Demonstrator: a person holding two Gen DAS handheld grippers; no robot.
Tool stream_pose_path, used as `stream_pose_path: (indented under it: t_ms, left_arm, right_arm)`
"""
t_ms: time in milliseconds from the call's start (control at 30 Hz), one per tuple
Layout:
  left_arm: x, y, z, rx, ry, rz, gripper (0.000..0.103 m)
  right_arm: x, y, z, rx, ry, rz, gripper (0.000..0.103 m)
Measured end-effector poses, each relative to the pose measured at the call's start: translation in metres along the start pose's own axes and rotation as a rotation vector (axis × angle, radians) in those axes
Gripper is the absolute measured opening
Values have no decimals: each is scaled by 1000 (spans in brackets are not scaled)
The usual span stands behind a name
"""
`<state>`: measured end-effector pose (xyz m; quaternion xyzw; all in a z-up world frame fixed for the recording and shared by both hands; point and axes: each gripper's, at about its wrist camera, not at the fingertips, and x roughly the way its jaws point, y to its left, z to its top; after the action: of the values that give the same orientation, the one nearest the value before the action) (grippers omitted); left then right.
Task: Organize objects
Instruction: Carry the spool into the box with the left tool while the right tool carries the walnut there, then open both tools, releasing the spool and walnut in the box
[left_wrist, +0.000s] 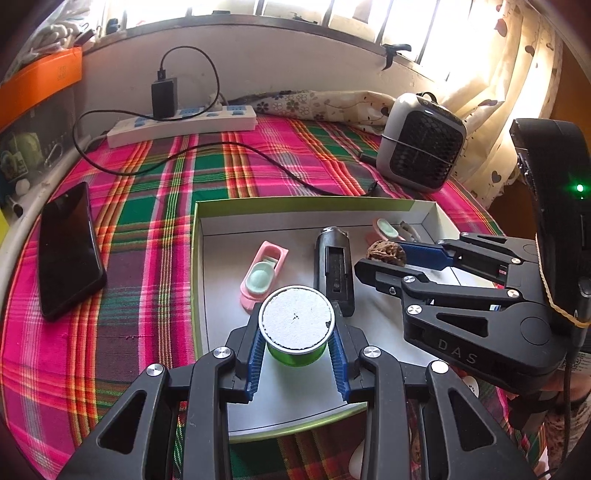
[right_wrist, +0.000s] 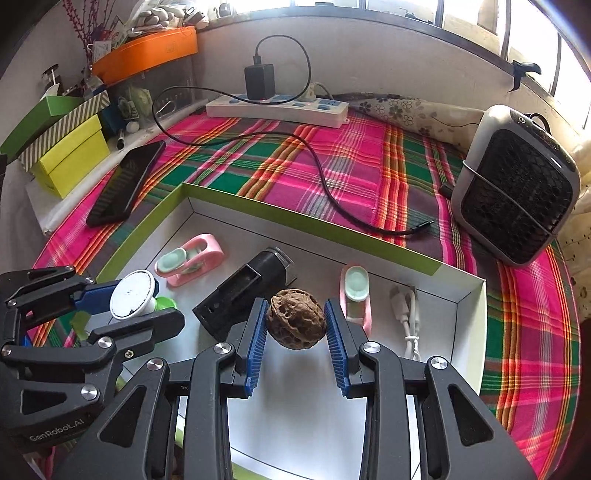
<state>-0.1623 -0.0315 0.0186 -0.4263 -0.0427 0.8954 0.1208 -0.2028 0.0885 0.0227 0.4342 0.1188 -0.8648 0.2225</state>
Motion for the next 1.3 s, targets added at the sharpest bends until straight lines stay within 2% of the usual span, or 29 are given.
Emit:
stream_pose_path:
  t_ms: [433, 1033, 1300]
  left_arm:
    - [8, -6, 5, 54, -4, 55, 29]
    - [8, -7, 6, 50, -4, 52, 30]
    - [9, -5, 7, 45, -4, 55, 34]
  right_arm:
    - [10, -2, 7, -31, -10, -69, 33]
    - [13, 0, 8, -45, -19, -80, 33]
    - [10, -1, 7, -35, -26, -87, 45]
